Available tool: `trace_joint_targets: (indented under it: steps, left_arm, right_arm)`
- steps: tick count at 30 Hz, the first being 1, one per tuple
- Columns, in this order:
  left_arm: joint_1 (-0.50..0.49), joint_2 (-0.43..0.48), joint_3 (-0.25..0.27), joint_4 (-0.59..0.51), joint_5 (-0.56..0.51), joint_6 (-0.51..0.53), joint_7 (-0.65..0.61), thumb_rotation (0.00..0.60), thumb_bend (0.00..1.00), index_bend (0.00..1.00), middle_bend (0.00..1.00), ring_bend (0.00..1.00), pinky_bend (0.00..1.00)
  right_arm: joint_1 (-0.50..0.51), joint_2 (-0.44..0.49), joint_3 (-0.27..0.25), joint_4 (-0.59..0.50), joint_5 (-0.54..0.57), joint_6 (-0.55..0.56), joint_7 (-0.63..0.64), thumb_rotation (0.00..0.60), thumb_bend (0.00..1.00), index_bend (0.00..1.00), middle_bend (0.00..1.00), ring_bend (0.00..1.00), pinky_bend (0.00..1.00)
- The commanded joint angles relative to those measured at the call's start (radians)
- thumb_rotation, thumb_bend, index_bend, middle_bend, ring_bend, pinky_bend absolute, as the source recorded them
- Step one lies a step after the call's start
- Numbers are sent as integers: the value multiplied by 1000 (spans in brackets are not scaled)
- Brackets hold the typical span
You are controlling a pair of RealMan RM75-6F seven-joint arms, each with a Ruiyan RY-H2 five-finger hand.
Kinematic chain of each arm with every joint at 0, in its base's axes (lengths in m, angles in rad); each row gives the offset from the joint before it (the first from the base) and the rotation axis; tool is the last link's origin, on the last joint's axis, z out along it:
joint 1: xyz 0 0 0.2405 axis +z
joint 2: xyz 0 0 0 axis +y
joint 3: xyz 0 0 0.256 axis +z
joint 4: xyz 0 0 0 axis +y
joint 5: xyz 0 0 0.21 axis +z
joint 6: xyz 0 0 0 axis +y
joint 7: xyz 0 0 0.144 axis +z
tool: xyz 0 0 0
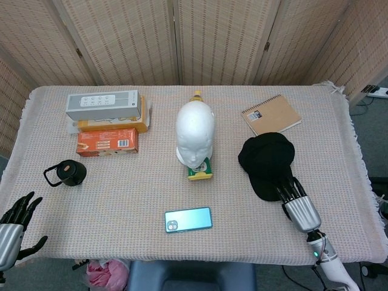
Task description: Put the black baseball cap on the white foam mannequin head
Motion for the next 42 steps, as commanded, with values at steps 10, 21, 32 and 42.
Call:
trace_joint_targets:
  steps: [10, 21, 32, 42]
  left_arm:
    - [0, -1, -5, -2, -10, -2, 5, 600, 259, 115, 5, 0, 230]
    - [4, 8, -7, 0, -10, 7, -18, 600, 259, 122, 6, 0, 230]
    - [2, 10, -3, -1, -4, 3, -18, 600, 259, 130, 7, 0, 230]
    - [3, 16, -8, -2, -13, 4, -29, 600, 259, 134, 7, 0, 230]
  right_arm:
    - [8, -4, 14, -12, 21, -16, 18, 600, 418, 224, 342, 331, 372]
    - [3, -1, -20, 27, -8, 8, -45, 600, 397, 66, 174, 202, 266]
    - [28, 26, -65, 33, -50, -15, -216, 600, 385, 1, 106, 114, 175]
    - [44, 40, -71, 20, -52, -46, -226, 600, 280, 0, 0, 0, 0]
